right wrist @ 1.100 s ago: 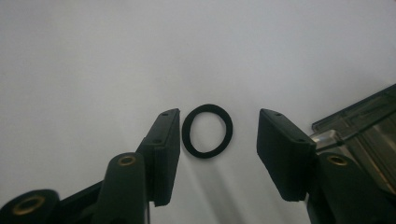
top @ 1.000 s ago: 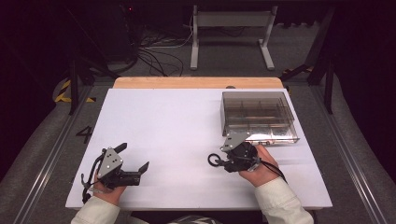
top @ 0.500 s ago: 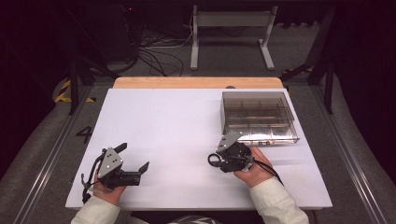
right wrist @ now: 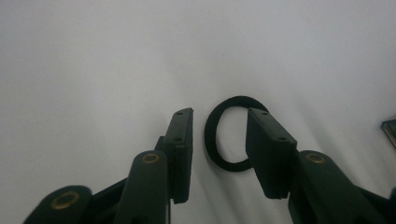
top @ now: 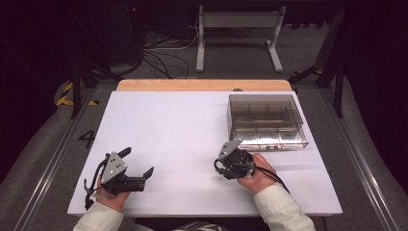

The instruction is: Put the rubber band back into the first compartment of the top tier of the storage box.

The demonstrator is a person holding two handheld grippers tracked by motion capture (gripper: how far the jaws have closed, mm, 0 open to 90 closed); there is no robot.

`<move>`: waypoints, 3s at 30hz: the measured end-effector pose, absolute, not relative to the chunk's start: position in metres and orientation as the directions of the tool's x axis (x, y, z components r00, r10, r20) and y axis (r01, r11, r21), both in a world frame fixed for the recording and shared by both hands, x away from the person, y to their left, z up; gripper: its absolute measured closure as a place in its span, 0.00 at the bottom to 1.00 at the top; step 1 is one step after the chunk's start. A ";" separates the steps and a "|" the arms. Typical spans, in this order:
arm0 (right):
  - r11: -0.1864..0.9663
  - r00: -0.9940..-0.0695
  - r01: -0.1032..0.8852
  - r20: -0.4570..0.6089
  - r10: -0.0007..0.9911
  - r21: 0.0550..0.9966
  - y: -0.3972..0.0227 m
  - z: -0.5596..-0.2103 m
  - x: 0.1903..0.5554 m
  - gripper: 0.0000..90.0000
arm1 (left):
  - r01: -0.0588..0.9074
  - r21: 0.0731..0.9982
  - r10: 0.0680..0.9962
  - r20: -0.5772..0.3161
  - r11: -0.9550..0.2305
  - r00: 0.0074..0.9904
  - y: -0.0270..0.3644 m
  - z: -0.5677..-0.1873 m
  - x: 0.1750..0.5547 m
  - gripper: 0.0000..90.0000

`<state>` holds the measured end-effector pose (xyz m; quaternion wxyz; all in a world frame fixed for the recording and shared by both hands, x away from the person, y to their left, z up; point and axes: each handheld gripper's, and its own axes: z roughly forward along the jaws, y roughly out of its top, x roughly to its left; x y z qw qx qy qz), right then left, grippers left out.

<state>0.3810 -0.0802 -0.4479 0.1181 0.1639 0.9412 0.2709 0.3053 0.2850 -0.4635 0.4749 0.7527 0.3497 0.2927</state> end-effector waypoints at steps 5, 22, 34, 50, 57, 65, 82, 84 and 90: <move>0.820 -0.922 0.234 -0.149 0.358 0.523 -0.077 -0.451 0.382 0.74 | 0.248 0.919 0.805 0.110 -0.305 0.583 0.285 -0.464 0.306 0.01; 0.838 -0.923 0.229 -0.163 0.349 0.495 -0.073 -0.456 0.382 0.96 | 0.248 0.920 0.805 0.109 -0.305 0.583 0.285 -0.464 0.306 0.01; 0.815 -0.917 0.211 -0.179 0.355 0.539 -0.076 -0.446 0.378 0.97 | 0.248 0.920 0.805 0.108 -0.303 0.583 0.285 -0.463 0.305 0.01; 0.785 -0.911 0.176 -0.204 0.359 0.594 -0.083 -0.429 0.370 0.97 | 0.246 0.920 0.805 0.110 -0.304 0.583 0.285 -0.463 0.305 0.01; 0.782 -0.910 0.172 -0.208 0.360 0.600 -0.083 -0.427 0.369 0.97 | 0.248 0.920 0.804 0.108 -0.304 0.584 0.285 -0.463 0.305 0.01; 0.786 -0.910 0.156 -0.223 0.350 0.598 -0.082 -0.419 0.367 0.97 | 0.245 0.922 0.806 0.108 -0.300 0.582 0.285 -0.463 0.305 0.01; 0.785 -0.900 0.159 -0.239 0.365 0.599 -0.090 -0.389 0.368 0.97 | 0.247 0.921 0.806 0.107 -0.300 0.582 0.286 -0.463 0.305 0.01; 0.781 -0.898 0.159 -0.240 0.369 0.604 -0.091 -0.386 0.369 0.97 | 0.246 0.922 0.805 0.107 -0.300 0.583 0.286 -0.463 0.305 0.01; 0.780 -0.895 0.163 -0.241 0.375 0.604 -0.094 -0.377 0.371 0.97 | 0.247 0.921 0.806 0.107 -0.300 0.583 0.286 -0.463 0.305 0.01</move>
